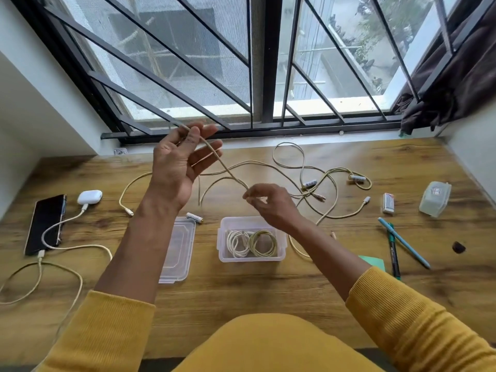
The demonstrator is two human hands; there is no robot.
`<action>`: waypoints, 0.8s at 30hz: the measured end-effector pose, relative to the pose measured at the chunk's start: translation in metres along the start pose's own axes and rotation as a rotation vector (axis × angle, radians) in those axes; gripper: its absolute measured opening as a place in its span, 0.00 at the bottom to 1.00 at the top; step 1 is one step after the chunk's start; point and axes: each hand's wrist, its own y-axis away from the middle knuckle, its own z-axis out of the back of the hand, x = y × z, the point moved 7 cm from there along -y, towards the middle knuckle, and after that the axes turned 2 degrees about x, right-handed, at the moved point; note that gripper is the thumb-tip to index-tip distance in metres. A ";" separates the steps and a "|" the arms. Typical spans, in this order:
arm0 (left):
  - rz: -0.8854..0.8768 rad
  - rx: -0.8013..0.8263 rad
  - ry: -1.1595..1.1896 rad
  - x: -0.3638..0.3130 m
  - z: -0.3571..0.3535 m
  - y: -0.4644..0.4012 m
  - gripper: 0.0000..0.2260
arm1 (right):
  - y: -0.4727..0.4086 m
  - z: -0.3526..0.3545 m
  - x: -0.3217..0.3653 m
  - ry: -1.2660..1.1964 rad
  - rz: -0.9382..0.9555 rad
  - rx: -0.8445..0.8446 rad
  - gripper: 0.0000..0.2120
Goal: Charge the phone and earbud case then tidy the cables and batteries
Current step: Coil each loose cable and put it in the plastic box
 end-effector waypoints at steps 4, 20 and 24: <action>0.102 -0.179 0.048 0.021 0.025 -0.002 0.07 | -0.005 0.026 0.010 -0.336 0.048 -0.120 0.08; -0.363 -0.290 -0.637 -0.005 -0.005 0.016 0.09 | -0.002 0.071 0.091 -0.852 0.209 0.018 0.15; -0.412 0.155 -0.738 -0.004 -0.046 0.010 0.17 | 0.003 0.057 0.094 -0.844 0.165 0.206 0.18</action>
